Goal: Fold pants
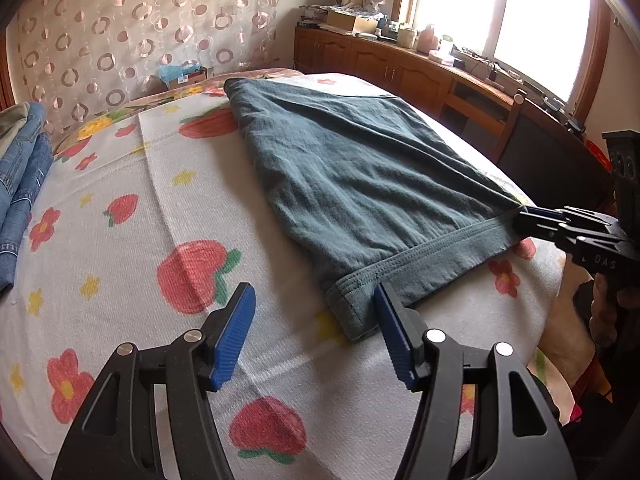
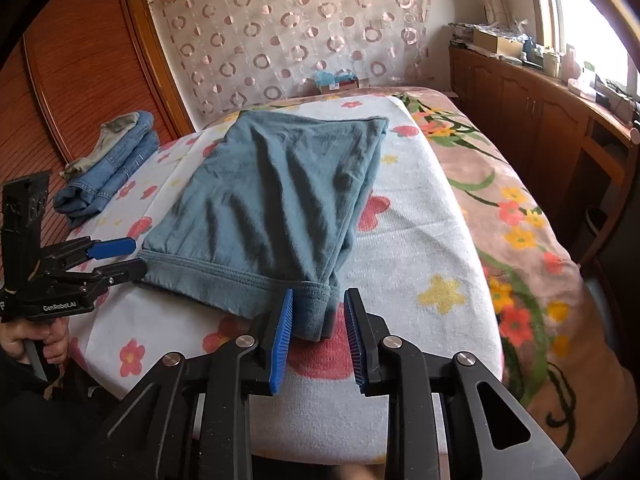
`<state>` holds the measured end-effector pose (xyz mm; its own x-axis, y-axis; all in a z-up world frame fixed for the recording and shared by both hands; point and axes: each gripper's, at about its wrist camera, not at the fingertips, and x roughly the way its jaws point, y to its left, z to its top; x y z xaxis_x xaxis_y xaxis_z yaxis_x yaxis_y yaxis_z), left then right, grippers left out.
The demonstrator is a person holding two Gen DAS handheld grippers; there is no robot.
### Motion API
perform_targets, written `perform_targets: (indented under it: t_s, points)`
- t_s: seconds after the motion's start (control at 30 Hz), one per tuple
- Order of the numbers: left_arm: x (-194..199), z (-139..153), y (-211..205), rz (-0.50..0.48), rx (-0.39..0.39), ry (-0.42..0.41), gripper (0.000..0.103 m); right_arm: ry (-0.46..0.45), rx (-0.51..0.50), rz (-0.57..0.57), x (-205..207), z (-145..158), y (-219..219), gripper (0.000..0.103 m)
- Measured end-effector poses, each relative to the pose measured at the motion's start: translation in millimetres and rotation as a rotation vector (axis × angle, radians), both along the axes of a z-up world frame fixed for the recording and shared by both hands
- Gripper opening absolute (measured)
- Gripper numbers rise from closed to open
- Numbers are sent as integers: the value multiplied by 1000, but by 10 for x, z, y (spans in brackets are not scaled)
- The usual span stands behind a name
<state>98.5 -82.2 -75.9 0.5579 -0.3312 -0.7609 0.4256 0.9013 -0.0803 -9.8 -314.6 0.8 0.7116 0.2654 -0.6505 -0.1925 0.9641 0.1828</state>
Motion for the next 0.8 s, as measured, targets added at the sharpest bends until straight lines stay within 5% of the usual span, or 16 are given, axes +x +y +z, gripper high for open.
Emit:
perform_targets:
  t_s: [0.2, 0.47, 0.8]
  points:
    - [-4, -5, 6, 8, -3, -3, 66, -19, -38, 2, -14, -41, 48, 27]
    - [-30, 13, -59, -35, -22, -4, 45, -29, -51, 8, -28, -57, 63, 27]
    - [-20, 6, -90, -51, -51, 17, 42, -31, -36, 15, -47, -65, -1, 27]
